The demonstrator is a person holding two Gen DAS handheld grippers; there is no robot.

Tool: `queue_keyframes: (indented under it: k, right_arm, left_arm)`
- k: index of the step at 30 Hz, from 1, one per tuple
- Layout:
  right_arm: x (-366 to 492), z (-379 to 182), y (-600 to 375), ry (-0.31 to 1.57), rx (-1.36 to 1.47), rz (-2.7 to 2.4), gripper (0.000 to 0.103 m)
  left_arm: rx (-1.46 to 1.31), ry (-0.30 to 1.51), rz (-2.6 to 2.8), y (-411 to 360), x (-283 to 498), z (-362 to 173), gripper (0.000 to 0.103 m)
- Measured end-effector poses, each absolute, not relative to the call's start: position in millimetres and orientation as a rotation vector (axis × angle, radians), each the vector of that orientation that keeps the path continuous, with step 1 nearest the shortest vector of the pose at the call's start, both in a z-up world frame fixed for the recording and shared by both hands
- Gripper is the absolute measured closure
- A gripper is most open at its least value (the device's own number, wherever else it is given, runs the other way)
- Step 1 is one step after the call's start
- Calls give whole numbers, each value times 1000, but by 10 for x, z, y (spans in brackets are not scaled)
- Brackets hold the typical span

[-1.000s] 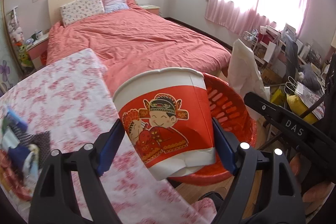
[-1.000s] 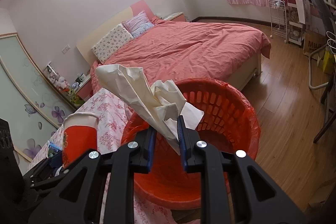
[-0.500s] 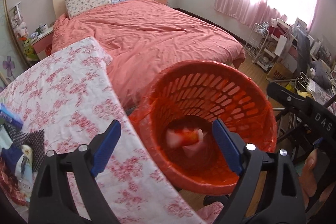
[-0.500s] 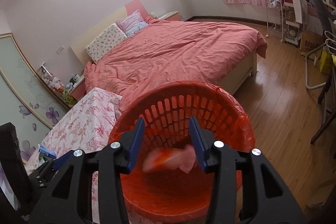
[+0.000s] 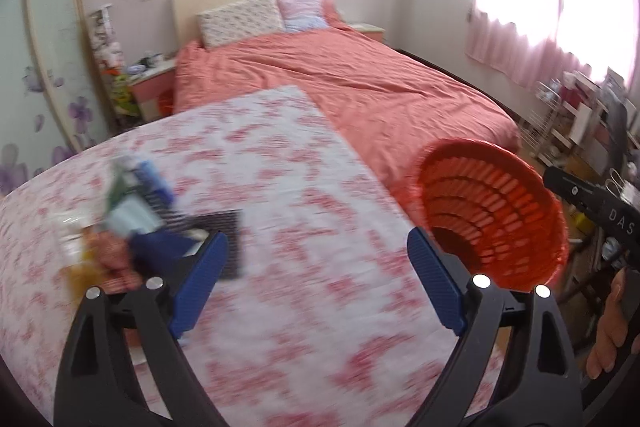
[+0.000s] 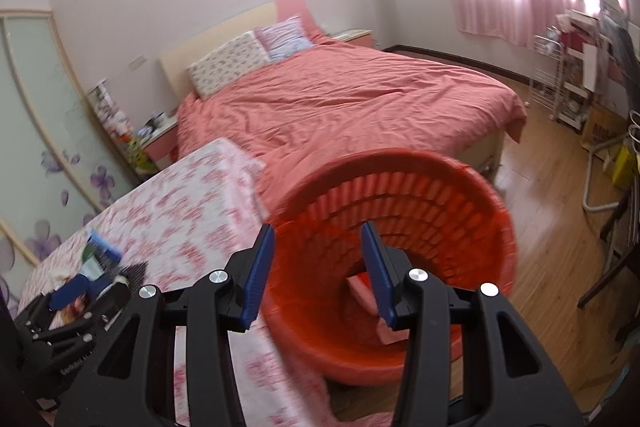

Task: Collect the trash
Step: 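Carry both items over the orange basket and open both grippers to drop them, then grasp the yellow snack wrapper with the left gripper while the right grasps the red striped cloth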

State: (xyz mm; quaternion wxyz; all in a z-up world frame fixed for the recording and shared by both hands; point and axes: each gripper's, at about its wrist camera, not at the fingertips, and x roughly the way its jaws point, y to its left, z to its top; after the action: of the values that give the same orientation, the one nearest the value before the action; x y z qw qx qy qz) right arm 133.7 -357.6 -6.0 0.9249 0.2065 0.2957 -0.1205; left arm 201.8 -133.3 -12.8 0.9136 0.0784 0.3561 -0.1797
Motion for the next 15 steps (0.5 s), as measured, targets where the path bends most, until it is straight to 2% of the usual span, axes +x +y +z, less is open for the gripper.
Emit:
queue_keyframes:
  k: [11, 15]
  right_arm:
    - [1472, -57, -2557, 667, 290, -66, 57]
    - [1476, -103, -2292, 684, 258, -30, 57]
  left_arm:
    - [71, 705, -130, 57, 1939, -115, 15]
    - [26, 736, -83, 396, 1979, -246, 24]
